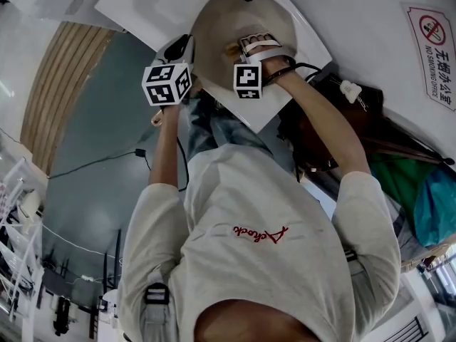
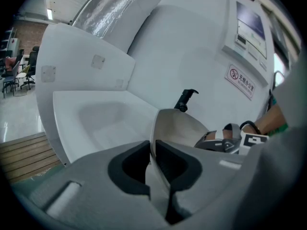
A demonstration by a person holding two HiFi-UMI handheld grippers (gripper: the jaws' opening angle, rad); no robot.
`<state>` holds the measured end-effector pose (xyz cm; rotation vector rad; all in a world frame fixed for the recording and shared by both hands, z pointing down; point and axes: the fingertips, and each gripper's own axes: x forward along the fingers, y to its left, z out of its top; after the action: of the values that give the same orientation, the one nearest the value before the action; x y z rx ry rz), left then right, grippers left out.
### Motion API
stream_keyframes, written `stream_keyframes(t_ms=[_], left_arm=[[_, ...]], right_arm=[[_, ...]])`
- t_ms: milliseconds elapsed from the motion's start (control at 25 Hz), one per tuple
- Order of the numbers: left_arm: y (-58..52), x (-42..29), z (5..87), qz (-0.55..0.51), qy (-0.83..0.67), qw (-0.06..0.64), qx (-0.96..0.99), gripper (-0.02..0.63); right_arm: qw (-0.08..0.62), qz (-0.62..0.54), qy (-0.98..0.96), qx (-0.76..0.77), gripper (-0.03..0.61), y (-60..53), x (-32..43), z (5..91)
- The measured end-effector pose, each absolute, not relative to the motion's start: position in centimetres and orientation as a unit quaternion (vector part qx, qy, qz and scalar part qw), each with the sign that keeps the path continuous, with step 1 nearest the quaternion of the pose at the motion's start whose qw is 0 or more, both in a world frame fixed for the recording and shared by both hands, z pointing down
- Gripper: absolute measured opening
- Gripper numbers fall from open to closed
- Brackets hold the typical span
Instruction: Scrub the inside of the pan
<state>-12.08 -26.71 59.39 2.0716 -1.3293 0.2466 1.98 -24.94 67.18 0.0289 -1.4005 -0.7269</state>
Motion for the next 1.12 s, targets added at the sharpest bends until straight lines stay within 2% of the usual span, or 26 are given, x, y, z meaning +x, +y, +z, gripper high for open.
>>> stream_keyframes(t_ms=[440,1120], left_arm=[[-26.4,-12.2,58.5,0.096,-0.511,0.313,0.795,0.038],[-25.4,-13.1,54.4,0.091,-0.528,0.274,0.799,0.042]], right_arm=[[0.720,-0.277,-0.636,-0.026,0.069,-20.1,4.6,68.9],[0.688,-0.249,-0.678,0.072,0.069,-22.8,3.5,64.3]])
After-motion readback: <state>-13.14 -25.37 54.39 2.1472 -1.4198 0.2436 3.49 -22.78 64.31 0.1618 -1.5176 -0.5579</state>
